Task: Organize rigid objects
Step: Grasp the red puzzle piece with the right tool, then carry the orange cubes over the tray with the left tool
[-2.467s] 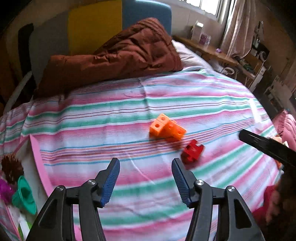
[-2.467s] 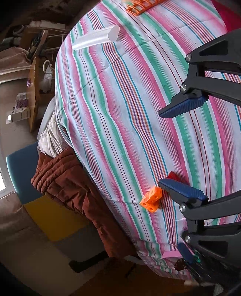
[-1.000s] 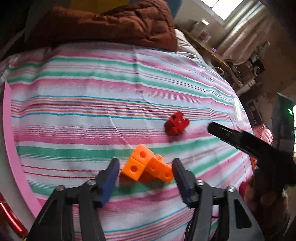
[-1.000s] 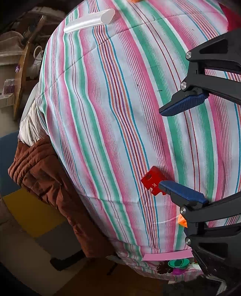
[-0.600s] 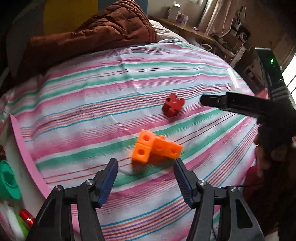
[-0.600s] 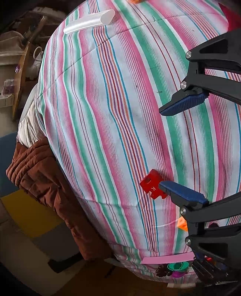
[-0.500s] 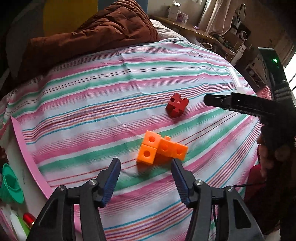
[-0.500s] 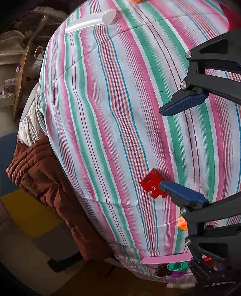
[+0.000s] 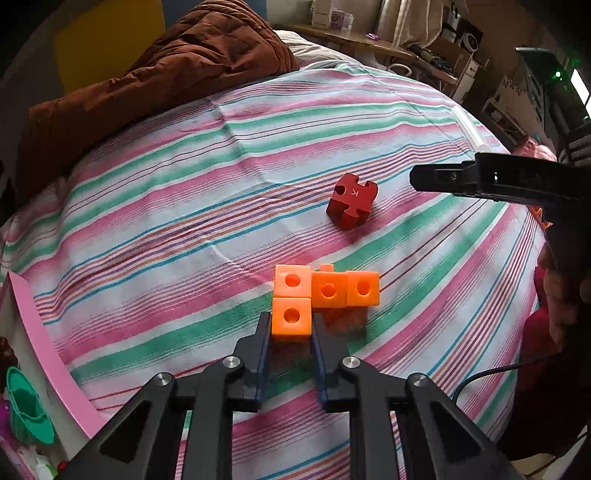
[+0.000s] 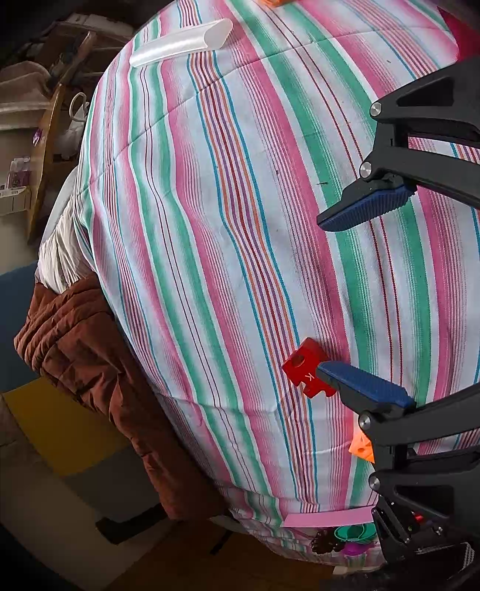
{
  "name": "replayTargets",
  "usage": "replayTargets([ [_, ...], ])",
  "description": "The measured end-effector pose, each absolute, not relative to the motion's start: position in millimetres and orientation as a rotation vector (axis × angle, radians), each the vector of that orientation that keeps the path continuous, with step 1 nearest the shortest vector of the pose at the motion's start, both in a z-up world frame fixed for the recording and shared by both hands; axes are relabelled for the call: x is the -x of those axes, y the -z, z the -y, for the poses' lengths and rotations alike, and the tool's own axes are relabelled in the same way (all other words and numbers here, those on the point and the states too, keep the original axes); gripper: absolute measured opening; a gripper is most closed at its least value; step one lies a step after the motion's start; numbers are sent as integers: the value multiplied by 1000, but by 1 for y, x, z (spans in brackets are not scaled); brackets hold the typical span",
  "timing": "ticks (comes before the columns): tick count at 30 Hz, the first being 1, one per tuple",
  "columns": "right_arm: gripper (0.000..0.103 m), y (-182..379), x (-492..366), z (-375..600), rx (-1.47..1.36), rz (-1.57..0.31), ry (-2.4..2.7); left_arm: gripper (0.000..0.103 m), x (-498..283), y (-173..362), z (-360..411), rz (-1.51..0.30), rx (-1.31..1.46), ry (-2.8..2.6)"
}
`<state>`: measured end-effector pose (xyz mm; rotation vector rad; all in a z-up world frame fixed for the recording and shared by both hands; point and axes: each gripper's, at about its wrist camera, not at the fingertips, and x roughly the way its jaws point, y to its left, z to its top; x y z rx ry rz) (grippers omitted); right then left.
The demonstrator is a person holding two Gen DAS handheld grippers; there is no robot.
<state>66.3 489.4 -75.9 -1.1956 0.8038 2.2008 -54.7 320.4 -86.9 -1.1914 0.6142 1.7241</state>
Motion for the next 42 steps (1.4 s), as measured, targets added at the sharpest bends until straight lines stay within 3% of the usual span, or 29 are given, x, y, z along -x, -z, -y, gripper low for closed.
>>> replayTargets([
  [19,74,87,-25,-466,1324,-718,-2293,18,41,65,-271,-403,1219,-1874],
  [23,82,101,0,-460,1401,-645,-2307,18,35,56,-265,-393,1177,-1906],
  [26,49,101,8,-442,1436,-396,-2315,18,31,51,-262,-381,1155,-1922],
  [38,51,103,-17,-417,1516,-371,-2441,18,13,26,-240,-326,1066,-1994],
  [42,50,105,-18,-414,1507,-282,-2449,18,8,21,-232,-321,1050,-2017],
])
